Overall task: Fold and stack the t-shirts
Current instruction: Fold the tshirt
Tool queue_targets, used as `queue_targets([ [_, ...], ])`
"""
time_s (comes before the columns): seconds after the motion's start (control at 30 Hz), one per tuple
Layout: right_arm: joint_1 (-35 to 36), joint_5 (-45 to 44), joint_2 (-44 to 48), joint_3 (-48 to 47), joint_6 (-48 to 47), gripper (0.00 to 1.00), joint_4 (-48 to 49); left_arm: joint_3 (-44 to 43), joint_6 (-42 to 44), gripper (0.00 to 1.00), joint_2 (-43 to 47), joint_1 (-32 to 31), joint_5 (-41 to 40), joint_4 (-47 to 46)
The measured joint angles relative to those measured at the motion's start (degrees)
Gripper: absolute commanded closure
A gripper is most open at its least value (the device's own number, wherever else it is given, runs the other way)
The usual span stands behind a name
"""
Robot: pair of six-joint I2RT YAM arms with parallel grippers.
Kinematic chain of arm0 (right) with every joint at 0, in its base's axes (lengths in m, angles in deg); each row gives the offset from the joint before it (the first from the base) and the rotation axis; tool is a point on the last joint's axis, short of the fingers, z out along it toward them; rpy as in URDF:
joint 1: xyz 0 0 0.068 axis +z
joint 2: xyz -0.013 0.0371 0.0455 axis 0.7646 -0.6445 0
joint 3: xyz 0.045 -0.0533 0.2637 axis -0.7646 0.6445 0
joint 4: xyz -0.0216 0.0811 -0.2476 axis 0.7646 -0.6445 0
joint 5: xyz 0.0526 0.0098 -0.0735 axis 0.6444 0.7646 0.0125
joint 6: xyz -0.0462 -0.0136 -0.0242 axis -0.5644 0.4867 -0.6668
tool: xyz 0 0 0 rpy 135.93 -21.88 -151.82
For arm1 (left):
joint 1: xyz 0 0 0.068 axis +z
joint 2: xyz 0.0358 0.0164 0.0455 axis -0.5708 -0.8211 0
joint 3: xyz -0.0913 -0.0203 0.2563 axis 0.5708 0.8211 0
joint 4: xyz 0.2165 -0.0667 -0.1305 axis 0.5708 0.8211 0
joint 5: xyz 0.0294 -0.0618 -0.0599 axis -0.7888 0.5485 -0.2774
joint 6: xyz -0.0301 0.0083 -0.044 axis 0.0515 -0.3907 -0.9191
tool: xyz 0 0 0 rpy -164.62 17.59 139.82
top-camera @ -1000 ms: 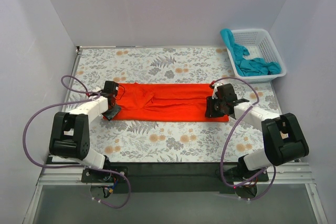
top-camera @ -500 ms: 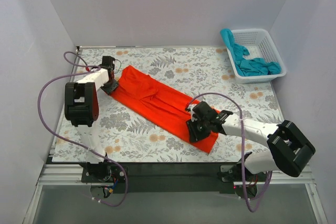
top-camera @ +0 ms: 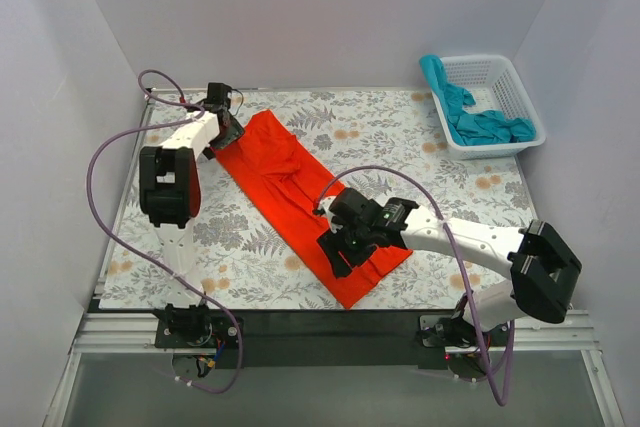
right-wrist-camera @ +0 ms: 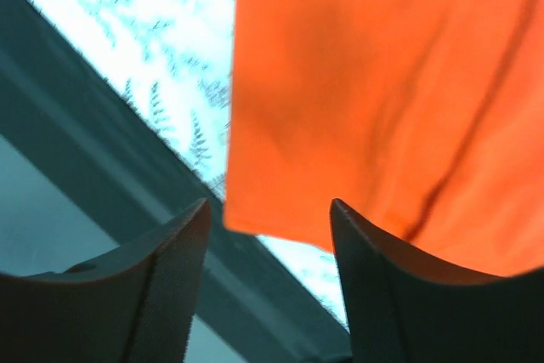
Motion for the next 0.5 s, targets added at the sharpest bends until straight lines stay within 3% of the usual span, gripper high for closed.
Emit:
queue_targets([
  [0.17,-5.64,-2.08,-0.24,-1.05,-4.66,0.24,-0.44,5.27,0.02,0.13,10.86,-4.13,-1.90,0.59],
  [0.3,-9.40,-2.78,-2.19,-1.40,-7.96,0.21,-0.50,8.48,-1.22,0.12,17.62,-9.62,-1.92,-0.20],
  [0.5,-9.75,-2.60,-6.99,-1.29,-10.67,0.21,1.20,10.19,-2.40,0.16,13.70,-16.11,-1.31,-0.39],
])
